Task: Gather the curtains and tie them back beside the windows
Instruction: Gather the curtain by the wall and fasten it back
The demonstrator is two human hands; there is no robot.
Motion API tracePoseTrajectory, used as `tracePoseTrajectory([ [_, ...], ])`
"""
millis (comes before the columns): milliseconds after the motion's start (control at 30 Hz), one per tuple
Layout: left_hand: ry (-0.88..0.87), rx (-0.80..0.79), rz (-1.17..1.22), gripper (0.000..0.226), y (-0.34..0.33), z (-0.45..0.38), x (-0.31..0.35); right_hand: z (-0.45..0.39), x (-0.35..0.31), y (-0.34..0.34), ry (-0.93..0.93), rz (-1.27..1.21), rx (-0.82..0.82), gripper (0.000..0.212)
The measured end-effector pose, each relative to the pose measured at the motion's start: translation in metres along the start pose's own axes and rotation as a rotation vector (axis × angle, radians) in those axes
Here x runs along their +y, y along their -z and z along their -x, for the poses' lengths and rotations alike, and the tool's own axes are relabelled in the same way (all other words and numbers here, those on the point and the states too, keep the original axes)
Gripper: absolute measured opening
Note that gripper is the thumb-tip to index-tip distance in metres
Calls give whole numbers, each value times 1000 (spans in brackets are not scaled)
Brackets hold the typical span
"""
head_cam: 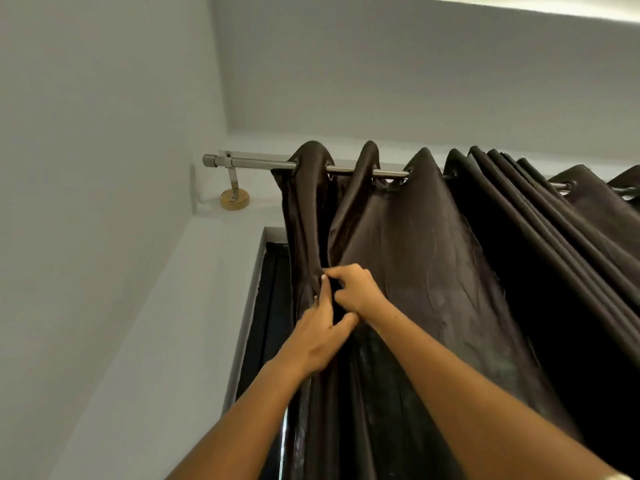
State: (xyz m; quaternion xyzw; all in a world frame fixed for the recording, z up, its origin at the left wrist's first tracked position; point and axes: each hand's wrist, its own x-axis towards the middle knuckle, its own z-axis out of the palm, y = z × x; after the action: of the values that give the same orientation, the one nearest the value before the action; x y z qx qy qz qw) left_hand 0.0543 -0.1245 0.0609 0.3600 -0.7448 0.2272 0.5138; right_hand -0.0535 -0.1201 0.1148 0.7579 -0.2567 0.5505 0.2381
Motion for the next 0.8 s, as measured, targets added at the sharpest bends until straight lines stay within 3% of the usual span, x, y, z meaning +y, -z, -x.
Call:
tracePoseTrajectory([
  [100,-8,-30,-70,99,-4,-5,-9,-9,4,7,-66,-166,-88,29],
  [167,-30,-30,-131,98,-6,-6,-11,-10,13,12,-78,-12,78,26],
  [233,-58,-7,-156,89,-8,-3,-6,-8,25,18,-164,426,372,43],
  [300,-68,28,-164,86,-10,0,-2,-5,37,24,-352,582,455,76],
  [400,-36,70,-239,90,-15,4,-11,-2,61,25,-600,430,357,118],
  [467,-49,108,-342,92,-17,8,-16,-2,74,27,-645,254,319,118],
  [533,-48,152,-451,92,-16,9,-16,-2,77,27,-538,299,272,97],
  [633,96,175,-587,90,-12,7,-23,-9,57,22,-246,411,150,72],
  [733,235,180,-435,96,-14,7,-30,-18,30,23,-19,334,-34,71],
  [800,223,186,-256,101,-19,4,-37,-20,28,28,-2,282,-110,68],
])
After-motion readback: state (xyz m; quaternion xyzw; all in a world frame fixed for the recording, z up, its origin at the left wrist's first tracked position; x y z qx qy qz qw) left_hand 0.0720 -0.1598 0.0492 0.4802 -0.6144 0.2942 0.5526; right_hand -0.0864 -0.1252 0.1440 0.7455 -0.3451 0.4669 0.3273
